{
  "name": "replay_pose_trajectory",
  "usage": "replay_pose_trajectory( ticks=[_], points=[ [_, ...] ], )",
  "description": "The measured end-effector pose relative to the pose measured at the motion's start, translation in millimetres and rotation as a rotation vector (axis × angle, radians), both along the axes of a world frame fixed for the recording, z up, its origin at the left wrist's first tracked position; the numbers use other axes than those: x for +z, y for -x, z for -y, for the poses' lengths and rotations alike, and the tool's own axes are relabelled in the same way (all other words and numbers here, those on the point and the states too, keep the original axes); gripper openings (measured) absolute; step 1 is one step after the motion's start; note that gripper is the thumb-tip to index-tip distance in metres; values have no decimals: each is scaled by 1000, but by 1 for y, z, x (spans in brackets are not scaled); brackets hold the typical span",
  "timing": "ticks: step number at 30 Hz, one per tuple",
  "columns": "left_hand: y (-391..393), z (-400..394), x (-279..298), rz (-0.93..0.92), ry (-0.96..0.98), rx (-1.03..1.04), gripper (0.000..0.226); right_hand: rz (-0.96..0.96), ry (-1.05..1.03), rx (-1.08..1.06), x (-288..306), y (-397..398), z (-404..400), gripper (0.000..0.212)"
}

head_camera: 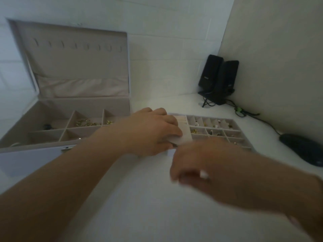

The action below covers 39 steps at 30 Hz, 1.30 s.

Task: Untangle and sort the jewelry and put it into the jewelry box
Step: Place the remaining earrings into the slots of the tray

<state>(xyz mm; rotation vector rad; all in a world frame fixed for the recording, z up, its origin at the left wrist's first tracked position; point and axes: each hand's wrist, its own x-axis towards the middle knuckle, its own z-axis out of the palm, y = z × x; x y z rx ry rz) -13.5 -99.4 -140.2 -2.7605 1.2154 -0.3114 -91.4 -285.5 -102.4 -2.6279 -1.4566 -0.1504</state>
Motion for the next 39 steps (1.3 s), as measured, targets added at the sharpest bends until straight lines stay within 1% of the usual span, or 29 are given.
replay_pose_trajectory(
  ticks=[2, 5, 8, 11, 14, 16, 18, 20, 22, 23, 24, 25, 26, 27, 28, 29, 30, 31, 32, 34, 36, 37, 39],
  points=[
    [2, -3, 6, 32, -39, 35, 47, -64, -165, -246, 9, -24, 10, 9],
    [3, -12, 13, 153, -107, 201, 51, -69, -368, -548, 5, -88, 30, 9],
    [5, -19, 17, 224, -94, 395, 51, -132, -411, -679, -20, -131, 33, 8],
    [9, -18, 22, 219, 16, 490, 52, -240, -407, -732, -33, -148, 34, 6],
    [10, -14, 27, 237, 182, 494, 50, -290, -446, -752, -34, -152, 37, 11],
    [11, -11, 29, 214, 287, 484, 53, -278, -468, -753, -31, -152, 40, 17],
    [11, -5, 30, 193, 400, 445, 65, -234, -406, -745, -31, -150, 42, 17],
    [12, 3, 28, 174, 553, 370, 78, -213, -310, -734, -34, -147, 43, 13],
    [15, 12, 26, 106, 725, 290, 88, -205, -301, -715, -37, -144, 49, 13],
    [18, 18, 23, 36, 791, 248, 90, -201, -380, -713, -37, -143, 54, 14],
    [22, 24, 20, -43, 827, 203, 89, -209, -530, -719, -35, -141, 61, 14],
    [27, 31, 14, -122, 819, 150, 85, -238, -722, -729, -33, -138, 70, 14],
    [32, 36, 7, -179, 756, 88, 77, -293, -926, -737, -30, -134, 81, 14],
    [34, 42, -2, -189, 648, 25, 68, -362, -1103, -735, -28, -129, 91, 14],
    [35, 45, -14, -160, 518, -19, 62, -415, -1223, -726, -27, -123, 102, 13],
    [34, 47, -26, -118, 386, -33, 62, -429, -1280, -731, -27, -117, 114, 16],
    [31, 48, -38, -87, 283, -23, 63, -435, -1291, -744, -28, -110, 123, 23],
    [29, 48, -47, -69, 221, -4, 64, -442, -1273, -764, -30, -104, 132, 27],
    [28, 48, -54, -48, 201, 0, 63, -451, -1239, -791, -34, -97, 138, 28],
    [27, 48, -60, -9, 227, -4, 60, -468, -1096, -836, -45, -85, 146, 19],
    [25, 49, -61, 8, 285, 35, 59, -485, -887, -888, -56, -73, 147, 7],
    [24, 49, -63, -4, 318, 76, 60, -491, -770, -900, -61, -68, 146, 12],
    [24, 49, -66, -68, 396, 168, 65, -418, -556, -890, -67, -60, 142, 31]
  ],
)
